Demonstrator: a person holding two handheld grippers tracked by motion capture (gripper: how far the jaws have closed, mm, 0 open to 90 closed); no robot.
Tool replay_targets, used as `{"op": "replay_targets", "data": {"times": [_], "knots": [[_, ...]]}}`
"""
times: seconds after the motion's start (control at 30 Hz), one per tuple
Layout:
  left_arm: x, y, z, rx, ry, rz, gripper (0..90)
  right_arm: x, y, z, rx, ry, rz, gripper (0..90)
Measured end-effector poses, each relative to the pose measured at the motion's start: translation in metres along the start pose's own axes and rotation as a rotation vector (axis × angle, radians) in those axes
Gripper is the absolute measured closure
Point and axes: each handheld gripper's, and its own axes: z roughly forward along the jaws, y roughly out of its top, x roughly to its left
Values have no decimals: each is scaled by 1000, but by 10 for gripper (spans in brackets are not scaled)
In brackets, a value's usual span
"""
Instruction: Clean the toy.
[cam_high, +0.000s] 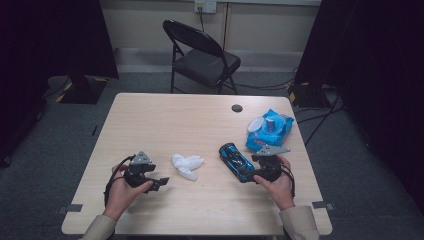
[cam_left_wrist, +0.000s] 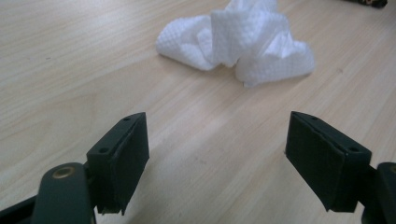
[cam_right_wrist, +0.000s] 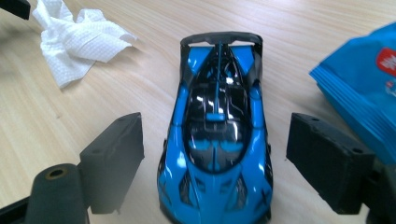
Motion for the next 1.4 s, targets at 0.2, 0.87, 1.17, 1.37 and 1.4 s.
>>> {"op": "replay_targets", "data": {"times": [0.2,0.87,1.17,1.37,1.4], "knots": [[1,-4,-4,-5,-24,19,207,-3,-13,-11,18,-18,5,173],[3,-24,-7,6,-69,46,181,-9,-48,-35,83,7,-1,155],[2,-30,-6,5,-49,86,166,-11,-57,-32,117,-4,-26,155],[1,-33,-3,-1,-37,178,148,-13,-63,-33,99,-12,-54,153],[0,-33,-3,0,-33,185,146,-13,-63,-33,97,-12,-65,152]]}}
